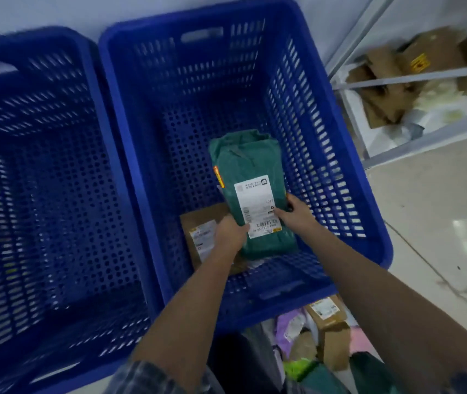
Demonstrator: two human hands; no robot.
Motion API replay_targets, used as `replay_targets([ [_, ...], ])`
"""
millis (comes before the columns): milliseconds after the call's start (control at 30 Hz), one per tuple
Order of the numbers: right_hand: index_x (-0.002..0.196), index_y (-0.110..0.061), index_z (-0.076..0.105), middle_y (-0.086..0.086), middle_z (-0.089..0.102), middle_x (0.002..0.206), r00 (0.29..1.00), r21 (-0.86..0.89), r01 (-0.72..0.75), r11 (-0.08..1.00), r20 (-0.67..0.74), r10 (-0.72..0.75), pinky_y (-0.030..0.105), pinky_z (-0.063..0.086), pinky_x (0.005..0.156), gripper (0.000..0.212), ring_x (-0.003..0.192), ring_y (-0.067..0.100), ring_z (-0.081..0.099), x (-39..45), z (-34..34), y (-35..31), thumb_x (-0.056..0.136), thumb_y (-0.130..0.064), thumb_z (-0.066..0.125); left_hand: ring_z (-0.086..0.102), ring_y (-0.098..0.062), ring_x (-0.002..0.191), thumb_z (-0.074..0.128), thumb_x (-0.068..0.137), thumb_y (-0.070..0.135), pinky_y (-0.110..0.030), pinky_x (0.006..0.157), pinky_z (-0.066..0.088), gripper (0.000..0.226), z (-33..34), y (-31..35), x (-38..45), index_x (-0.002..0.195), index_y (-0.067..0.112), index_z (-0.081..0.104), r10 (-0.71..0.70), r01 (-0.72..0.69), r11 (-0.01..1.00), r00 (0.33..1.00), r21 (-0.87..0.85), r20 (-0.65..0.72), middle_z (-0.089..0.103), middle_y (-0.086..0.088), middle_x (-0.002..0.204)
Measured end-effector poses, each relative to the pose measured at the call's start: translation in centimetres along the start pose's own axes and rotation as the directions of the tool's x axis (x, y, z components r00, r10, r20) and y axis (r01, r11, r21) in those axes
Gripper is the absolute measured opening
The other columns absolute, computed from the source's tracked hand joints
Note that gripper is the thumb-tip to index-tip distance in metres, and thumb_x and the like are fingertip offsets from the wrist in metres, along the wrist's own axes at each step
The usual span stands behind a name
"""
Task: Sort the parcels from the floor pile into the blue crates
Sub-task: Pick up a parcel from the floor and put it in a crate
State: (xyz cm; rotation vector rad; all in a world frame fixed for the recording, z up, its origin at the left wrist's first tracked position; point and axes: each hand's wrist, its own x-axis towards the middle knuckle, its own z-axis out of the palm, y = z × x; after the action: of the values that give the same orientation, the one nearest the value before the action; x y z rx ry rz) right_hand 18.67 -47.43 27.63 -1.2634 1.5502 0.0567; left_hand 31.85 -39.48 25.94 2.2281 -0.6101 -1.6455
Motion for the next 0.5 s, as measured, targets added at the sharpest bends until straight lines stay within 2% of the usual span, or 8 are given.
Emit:
replay_targets([
  [133, 0.139, -0.011, 0.040, 0.011, 0.050, 0.139, 0.990, -0.025, -0.136, 0.990, 0.038, 0.137, 0.041, 0.043, 0.102, 0.047, 0.124, 0.030, 0.049, 3.1, 1.2, 4.8, 0.094, -0.013, 0.054, 0.057, -0.032, 0.111, 0.055, 0.093, 0.021, -0.040, 0.091, 0.050, 0.037, 3.3, -3.0, 2.6, 0.127, 0.006, 0.050, -0.009, 0.004, 0.991, 0.999, 0.137, 0.038, 0.059, -0.014, 0.127],
  [233, 0.144, -0.013, 0.034, 0.010, 0.043, 0.145, 0.985, -0.008, -0.162, 0.987, 0.060, 0.162, 0.037, 0.041, 0.105, 0.053, 0.130, 0.029, 0.044, 4.4, 2.1, 7.4, 0.095, -0.015, 0.053, 0.057, -0.032, 0.114, 0.057, 0.092, 0.019, -0.040, 0.093, 0.049, 0.037, 4.8, -4.7, 3.9, 0.126, 0.004, 0.053, 0.000, 0.000, 0.993, 1.000, 0.122, 0.003, 0.059, -0.015, 0.128],
  [300, 0.145, -0.015, 0.033, 0.009, 0.046, 0.142, 0.985, -0.005, -0.164, 0.986, 0.045, 0.164, 0.029, 0.040, 0.095, 0.054, 0.127, 0.027, 0.046, 4.8, 2.5, 8.4, 0.094, -0.013, 0.052, 0.058, -0.032, 0.113, 0.058, 0.091, 0.018, -0.037, 0.091, 0.049, 0.037, 5.5, -5.3, 4.4, 0.124, 0.001, 0.057, -0.017, 0.019, 0.996, 0.999, 0.087, -0.029, 0.060, -0.017, 0.127],
  [333, 0.145, -0.016, 0.034, 0.009, 0.048, 0.141, 0.986, -0.006, -0.165, 0.986, 0.037, 0.165, 0.027, 0.040, 0.093, 0.054, 0.126, 0.027, 0.047, 5.0, 2.6, 8.8, 0.094, -0.012, 0.052, 0.059, -0.032, 0.110, 0.059, 0.091, 0.018, -0.034, 0.087, 0.050, 0.034, 5.8, -5.5, 4.4, 0.120, 0.001, 0.059, -0.024, 0.028, 0.996, 0.999, 0.088, -0.046, 0.062, -0.018, 0.124],
  [433, 0.145, -0.016, 0.033, 0.011, 0.047, 0.141, 0.984, -0.025, -0.170, 0.985, 0.042, 0.171, 0.032, 0.041, 0.100, 0.060, 0.127, 0.027, 0.047, 5.4, 2.9, 9.7, 0.090, -0.012, 0.058, 0.062, -0.032, 0.096, 0.061, 0.089, 0.022, -0.030, 0.067, 0.043, 0.025, 6.3, -5.8, 4.5, 0.105, 0.002, 0.063, -0.027, 0.047, 0.980, 0.994, 0.195, -0.105, 0.067, -0.016, 0.109],
  [500, 0.146, -0.017, 0.029, 0.013, 0.048, 0.140, 0.982, -0.077, -0.173, 0.982, 0.058, 0.178, 0.034, 0.041, 0.100, 0.067, 0.127, 0.029, 0.046, 5.6, 3.3, 10.1, 0.087, -0.011, 0.060, 0.062, -0.032, 0.091, 0.061, 0.088, 0.025, -0.032, 0.062, 0.039, 0.024, 6.4, -5.7, 4.7, 0.096, 0.002, 0.061, -0.015, 0.056, 0.953, 0.990, 0.299, -0.138, 0.066, -0.016, 0.101],
])
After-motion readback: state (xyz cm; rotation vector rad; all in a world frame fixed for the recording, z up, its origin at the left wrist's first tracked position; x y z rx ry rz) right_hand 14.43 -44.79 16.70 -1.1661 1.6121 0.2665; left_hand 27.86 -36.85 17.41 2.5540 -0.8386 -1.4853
